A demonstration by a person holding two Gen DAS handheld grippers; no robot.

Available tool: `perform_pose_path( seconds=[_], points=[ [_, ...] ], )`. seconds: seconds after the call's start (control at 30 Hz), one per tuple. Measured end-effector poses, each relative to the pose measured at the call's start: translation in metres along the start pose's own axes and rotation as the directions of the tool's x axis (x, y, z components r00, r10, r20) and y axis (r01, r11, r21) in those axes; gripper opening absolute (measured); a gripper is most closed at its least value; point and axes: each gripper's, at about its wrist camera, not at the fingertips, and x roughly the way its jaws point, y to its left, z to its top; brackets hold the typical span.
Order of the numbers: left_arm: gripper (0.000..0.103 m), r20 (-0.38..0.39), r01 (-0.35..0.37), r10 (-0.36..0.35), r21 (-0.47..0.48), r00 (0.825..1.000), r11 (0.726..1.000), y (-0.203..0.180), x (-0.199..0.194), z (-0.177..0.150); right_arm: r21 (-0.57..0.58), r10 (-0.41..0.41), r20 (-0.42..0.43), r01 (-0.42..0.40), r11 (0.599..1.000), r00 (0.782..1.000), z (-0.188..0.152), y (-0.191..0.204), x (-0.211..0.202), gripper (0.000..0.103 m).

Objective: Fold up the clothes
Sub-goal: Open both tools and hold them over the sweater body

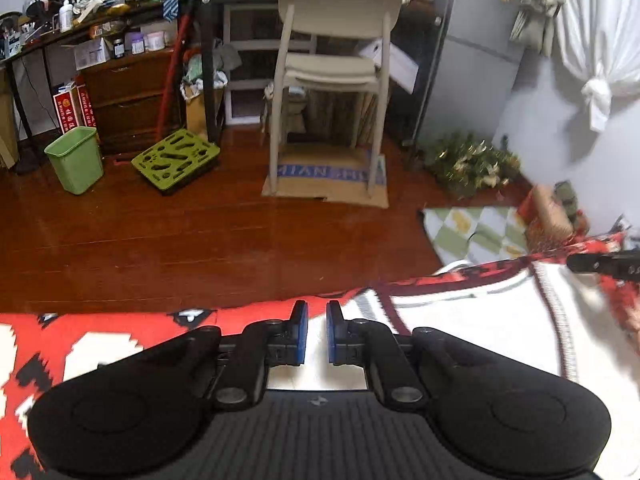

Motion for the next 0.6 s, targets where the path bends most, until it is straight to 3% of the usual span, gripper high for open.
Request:
perform_pose_path(
  seconds=[0.27, 0.43, 0.6],
  points=[
    [0.008, -0.021, 0.029, -0.028, 0.071, 0.999, 0.997, -0.022, -0.021, -0.045, -0.043, 0.030, -0.010, -0.030, 0.999, 1.000, -0.039, 0.015, -0.036, 0.013],
    [0.008, 0.008, 0.038, -0.038, 0.010, 0.999, 0.999, -0.025, -0.009, -0.037, -0.103, 0.026, -0.019, -0.027, 0.994, 1.000, -0.061, 0.031, -0.039, 0.013],
    [0.010, 0.021, 0.011, -0.011, -0.004, 1.000, 1.000, -0.028, 0.015, -0.019, -0.109, 0.001, 0.011, 0.000, 0.994, 1.000, -0.042, 0.044, -0.010, 0.014]
  ],
)
